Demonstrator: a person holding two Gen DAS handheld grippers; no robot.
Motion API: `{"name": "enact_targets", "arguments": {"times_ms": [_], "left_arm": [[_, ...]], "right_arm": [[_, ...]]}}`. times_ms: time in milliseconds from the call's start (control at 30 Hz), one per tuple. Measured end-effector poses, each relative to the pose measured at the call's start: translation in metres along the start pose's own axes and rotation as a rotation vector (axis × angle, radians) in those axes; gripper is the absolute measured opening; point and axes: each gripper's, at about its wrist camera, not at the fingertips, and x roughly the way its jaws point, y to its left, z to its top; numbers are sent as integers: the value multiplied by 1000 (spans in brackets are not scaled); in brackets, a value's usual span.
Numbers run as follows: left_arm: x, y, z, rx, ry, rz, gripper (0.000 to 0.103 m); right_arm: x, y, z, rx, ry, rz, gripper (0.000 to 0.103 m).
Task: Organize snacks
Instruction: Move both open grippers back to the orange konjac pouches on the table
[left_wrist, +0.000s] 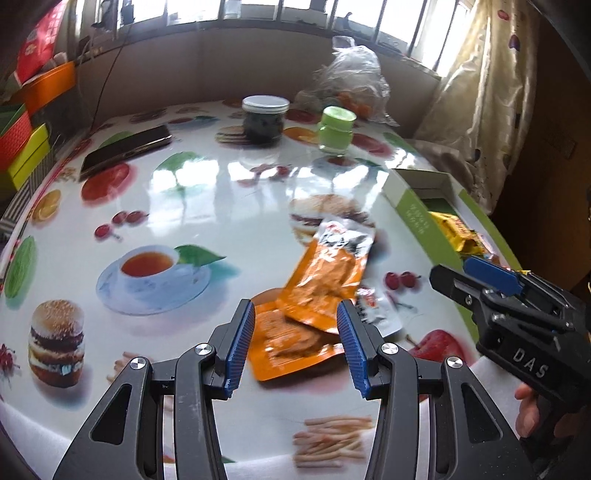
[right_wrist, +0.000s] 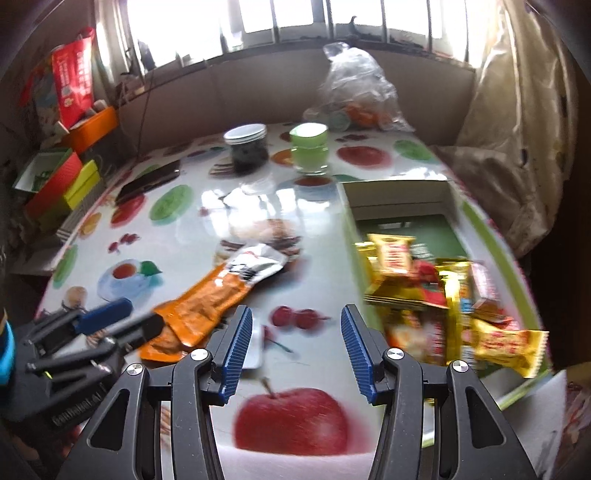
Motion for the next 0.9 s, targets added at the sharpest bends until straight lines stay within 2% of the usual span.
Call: {"name": "enact_targets", "arguments": {"times_ms": [233,567,900], "left_arm": [[1,27,-6,-51,10,15,47],[2,54,-11,-101,14,17,47],[2,70,-13,-137,16,7,48]], "right_arm": [[31,18,10,46,65,39,52],[66,37,24,104,111,45,56],[88,55,29,91,137,-27,61]]}}
